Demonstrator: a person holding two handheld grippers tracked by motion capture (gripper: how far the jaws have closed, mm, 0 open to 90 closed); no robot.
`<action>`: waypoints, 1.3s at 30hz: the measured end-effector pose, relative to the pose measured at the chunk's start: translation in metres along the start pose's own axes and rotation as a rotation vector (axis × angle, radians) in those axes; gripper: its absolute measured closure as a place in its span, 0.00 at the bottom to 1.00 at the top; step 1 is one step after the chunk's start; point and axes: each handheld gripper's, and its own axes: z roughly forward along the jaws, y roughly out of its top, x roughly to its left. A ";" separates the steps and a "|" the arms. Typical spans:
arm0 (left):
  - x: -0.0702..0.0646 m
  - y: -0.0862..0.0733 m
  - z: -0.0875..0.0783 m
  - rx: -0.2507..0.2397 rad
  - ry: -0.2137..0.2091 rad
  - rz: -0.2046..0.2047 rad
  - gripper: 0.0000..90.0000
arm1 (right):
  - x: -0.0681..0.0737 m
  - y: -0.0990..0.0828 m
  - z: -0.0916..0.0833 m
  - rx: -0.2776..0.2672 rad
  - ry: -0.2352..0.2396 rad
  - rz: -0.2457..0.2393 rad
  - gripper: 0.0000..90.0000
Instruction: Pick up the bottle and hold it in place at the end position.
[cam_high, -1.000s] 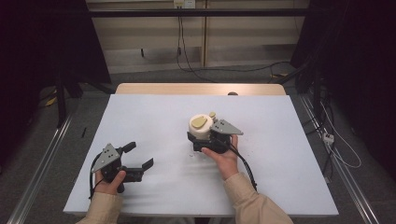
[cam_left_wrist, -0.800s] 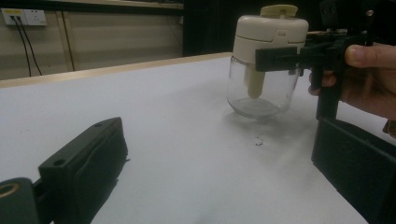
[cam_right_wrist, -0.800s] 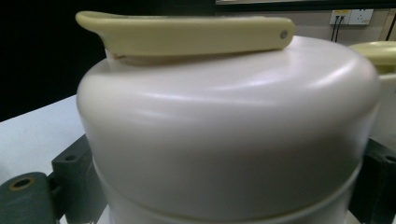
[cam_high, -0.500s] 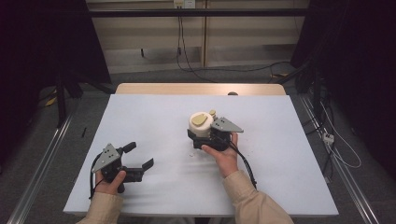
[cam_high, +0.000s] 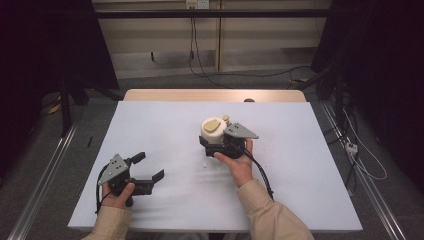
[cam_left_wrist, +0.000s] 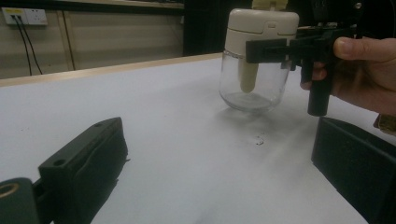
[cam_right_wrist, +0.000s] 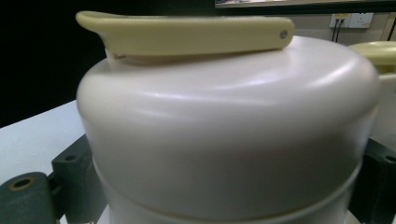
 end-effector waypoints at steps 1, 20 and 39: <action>0.000 0.000 0.000 0.000 -0.001 -0.001 0.03 | 0.000 0.000 0.001 0.001 -0.001 0.000 0.08; 0.000 -0.001 0.001 0.003 0.000 -0.003 0.03 | -0.010 -0.002 0.009 0.003 -0.018 0.009 0.08; 0.000 -0.001 0.001 0.005 -0.003 -0.005 0.03 | -0.014 -0.001 0.016 -0.002 -0.018 0.006 0.08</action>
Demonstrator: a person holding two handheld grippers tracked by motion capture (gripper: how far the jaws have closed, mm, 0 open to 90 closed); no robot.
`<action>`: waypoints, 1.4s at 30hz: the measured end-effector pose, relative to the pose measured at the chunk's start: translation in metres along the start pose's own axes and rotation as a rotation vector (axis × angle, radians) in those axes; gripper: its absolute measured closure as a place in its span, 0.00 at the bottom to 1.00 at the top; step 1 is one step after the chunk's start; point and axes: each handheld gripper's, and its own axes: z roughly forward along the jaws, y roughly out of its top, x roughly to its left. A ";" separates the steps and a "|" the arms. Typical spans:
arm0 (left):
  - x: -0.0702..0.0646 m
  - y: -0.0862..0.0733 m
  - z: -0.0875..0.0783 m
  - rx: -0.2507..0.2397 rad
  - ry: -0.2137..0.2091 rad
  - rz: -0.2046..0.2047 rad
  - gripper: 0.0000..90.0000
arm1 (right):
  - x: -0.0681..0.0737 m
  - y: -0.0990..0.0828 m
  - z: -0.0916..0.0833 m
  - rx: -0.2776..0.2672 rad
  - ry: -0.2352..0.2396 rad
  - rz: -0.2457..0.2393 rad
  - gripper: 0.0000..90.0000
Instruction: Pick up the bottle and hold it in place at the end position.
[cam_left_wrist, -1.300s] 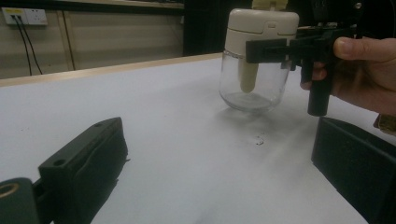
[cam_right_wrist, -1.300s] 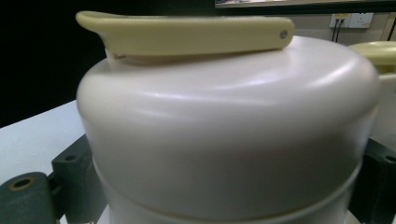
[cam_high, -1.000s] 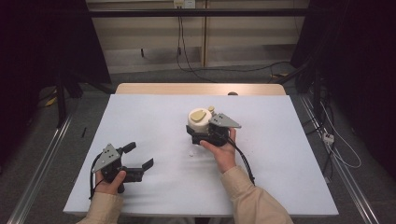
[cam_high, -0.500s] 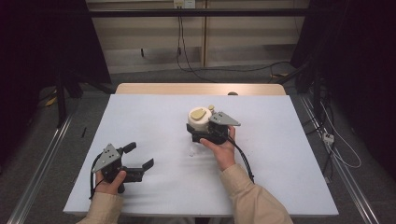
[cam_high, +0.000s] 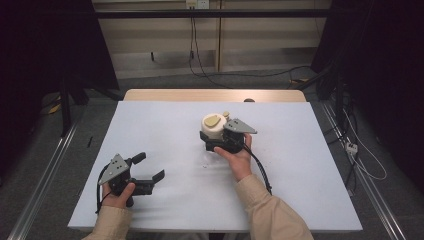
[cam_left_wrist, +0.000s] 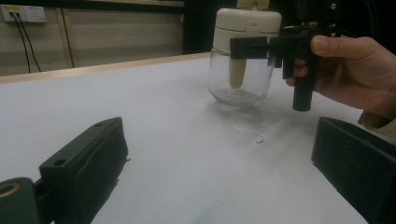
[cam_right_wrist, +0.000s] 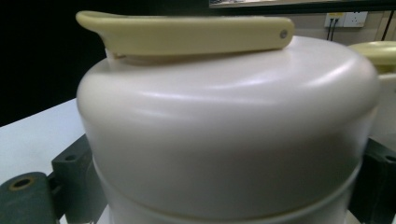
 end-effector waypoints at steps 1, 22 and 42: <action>0.000 0.000 0.000 -0.001 -0.001 0.000 0.03 | 0.000 0.000 0.000 0.002 0.002 0.000 0.08; -0.001 0.000 0.001 0.005 -0.007 0.001 0.03 | -0.003 -0.002 0.006 0.006 -0.008 0.002 0.08; 0.000 -0.001 0.001 0.006 -0.011 -0.008 0.03 | -0.003 -0.010 0.012 0.027 -0.017 -0.004 0.08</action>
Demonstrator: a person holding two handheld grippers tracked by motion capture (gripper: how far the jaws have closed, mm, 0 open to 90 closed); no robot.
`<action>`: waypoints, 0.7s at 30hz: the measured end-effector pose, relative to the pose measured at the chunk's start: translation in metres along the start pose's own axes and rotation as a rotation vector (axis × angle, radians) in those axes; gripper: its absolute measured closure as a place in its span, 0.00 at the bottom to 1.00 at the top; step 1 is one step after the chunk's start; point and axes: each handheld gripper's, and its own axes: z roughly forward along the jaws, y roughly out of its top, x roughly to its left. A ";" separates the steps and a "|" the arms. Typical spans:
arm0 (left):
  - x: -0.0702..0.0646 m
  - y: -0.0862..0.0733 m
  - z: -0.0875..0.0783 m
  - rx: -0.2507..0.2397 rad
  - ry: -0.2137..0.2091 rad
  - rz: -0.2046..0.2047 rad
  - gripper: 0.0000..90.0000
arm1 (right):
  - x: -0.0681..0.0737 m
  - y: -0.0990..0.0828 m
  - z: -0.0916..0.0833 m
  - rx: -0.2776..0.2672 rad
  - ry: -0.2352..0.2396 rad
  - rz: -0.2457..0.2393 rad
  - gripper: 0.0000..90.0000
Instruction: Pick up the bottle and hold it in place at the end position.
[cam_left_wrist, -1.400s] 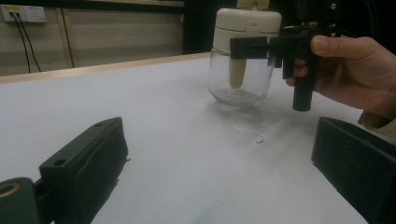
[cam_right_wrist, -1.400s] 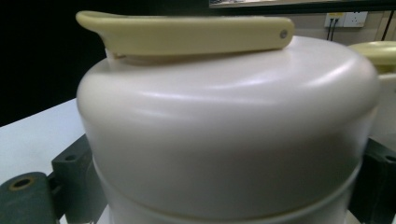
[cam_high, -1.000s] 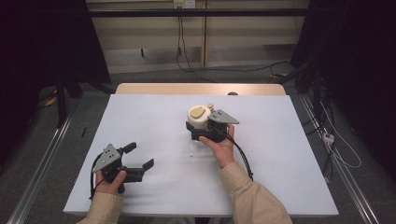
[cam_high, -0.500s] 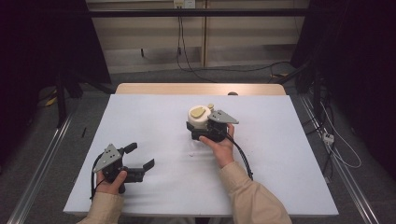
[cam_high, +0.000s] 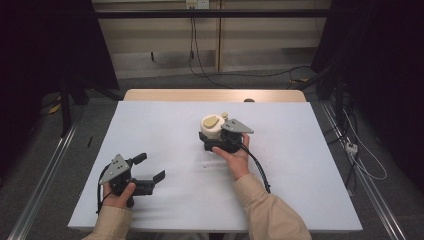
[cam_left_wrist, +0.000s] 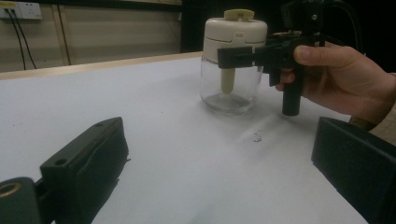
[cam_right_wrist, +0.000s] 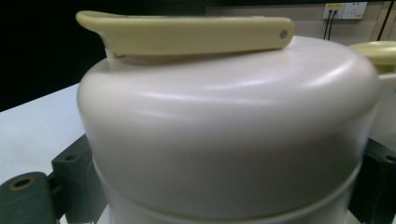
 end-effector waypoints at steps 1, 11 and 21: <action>0.000 0.000 0.000 0.001 0.000 0.001 0.03 | 0.000 0.000 0.000 0.000 -0.001 0.004 0.08; 0.000 0.000 0.000 0.002 -0.001 0.001 0.03 | 0.001 -0.002 0.002 0.008 0.003 0.014 0.08; 0.000 0.000 0.001 0.000 -0.001 -0.001 0.03 | 0.002 -0.003 0.003 0.012 0.008 0.015 0.08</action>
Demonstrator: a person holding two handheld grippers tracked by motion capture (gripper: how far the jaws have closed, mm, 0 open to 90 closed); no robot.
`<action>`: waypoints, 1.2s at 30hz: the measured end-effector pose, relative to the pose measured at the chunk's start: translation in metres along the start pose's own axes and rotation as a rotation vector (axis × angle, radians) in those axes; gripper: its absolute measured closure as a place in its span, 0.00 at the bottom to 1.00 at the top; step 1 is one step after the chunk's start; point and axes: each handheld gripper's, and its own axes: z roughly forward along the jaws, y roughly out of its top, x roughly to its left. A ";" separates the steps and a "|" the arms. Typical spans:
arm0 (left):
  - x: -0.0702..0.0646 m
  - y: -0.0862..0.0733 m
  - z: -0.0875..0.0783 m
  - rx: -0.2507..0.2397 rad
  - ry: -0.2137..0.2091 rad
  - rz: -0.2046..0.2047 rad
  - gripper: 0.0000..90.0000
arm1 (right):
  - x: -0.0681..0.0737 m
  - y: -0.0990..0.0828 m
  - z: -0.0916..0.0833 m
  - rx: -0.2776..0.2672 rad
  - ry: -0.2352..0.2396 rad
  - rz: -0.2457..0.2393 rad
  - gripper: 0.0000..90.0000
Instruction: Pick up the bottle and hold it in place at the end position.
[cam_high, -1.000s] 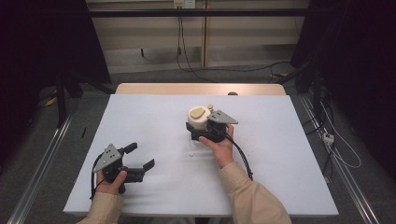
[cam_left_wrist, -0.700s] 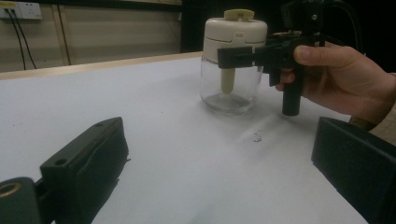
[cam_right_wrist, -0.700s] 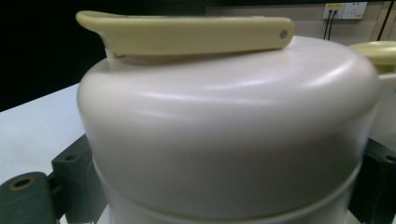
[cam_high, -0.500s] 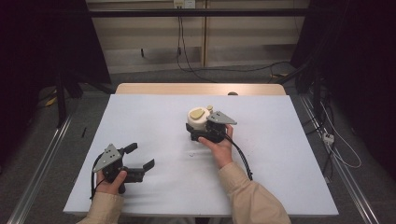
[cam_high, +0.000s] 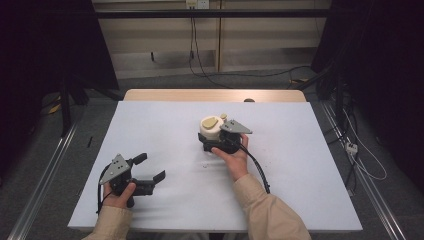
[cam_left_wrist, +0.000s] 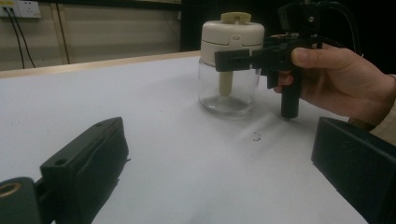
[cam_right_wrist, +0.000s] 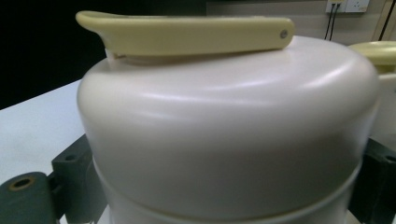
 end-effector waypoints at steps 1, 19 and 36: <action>0.000 0.000 0.000 -0.001 -0.001 -0.001 0.03 | 0.000 0.000 0.000 -0.002 0.002 -0.003 0.08; 0.000 0.000 0.000 0.001 -0.002 0.001 0.03 | 0.001 0.000 0.001 0.000 -0.002 -0.012 0.08; 0.000 0.000 0.001 0.003 -0.007 0.004 0.03 | 0.002 -0.002 -0.002 0.022 0.002 -0.033 0.07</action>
